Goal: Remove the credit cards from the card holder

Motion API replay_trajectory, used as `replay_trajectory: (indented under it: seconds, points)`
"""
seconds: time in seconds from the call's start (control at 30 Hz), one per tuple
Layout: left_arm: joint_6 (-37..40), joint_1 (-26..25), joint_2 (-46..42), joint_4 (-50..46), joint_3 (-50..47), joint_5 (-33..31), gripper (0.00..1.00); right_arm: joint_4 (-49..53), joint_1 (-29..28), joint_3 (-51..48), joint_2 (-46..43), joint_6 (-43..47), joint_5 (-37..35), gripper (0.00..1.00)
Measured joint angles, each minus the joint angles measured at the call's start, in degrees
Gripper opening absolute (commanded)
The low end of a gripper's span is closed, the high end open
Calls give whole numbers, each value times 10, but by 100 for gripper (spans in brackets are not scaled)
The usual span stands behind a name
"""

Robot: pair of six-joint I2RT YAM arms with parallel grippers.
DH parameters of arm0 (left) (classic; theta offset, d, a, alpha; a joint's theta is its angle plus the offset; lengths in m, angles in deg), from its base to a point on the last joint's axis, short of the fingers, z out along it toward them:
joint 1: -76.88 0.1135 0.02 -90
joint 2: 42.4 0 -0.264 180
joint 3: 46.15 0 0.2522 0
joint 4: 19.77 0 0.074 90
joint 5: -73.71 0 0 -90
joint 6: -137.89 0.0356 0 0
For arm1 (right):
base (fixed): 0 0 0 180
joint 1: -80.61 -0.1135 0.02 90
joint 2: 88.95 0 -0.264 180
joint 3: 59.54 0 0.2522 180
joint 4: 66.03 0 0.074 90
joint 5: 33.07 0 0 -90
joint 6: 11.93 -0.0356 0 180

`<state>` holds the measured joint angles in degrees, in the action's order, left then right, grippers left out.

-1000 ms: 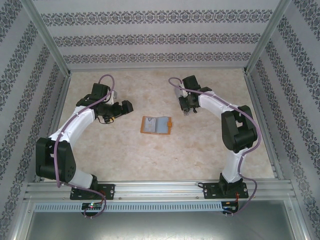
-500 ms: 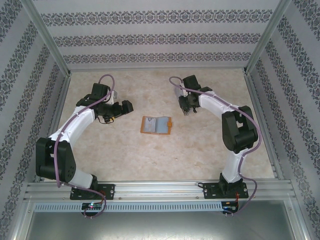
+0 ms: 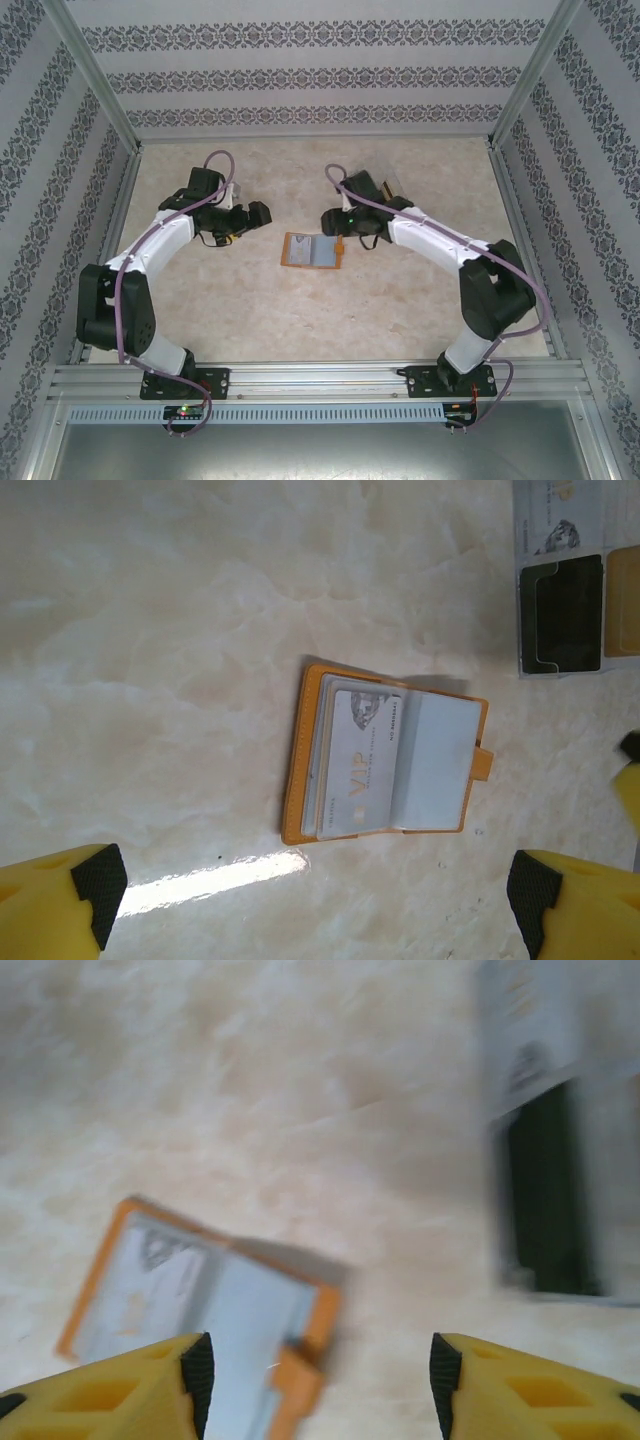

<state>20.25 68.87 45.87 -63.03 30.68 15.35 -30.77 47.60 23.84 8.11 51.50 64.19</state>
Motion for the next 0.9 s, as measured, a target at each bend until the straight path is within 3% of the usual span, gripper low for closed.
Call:
replay_trajectory:
  seconds: [0.2, 0.5, 0.9]
  points:
    - [-26, -25, 25, 52, -26, 22, 99, -57, -43, -2, 64, -128, 50, 41]
    - [-56, -45, 98, 77, -17, 29, 80, -118, -42, -5, 115, -231, 59, 31]
    - [-80, -97, 160, 78, 40, -5, 39, -123, -31, -8, 149, -252, 73, 21]
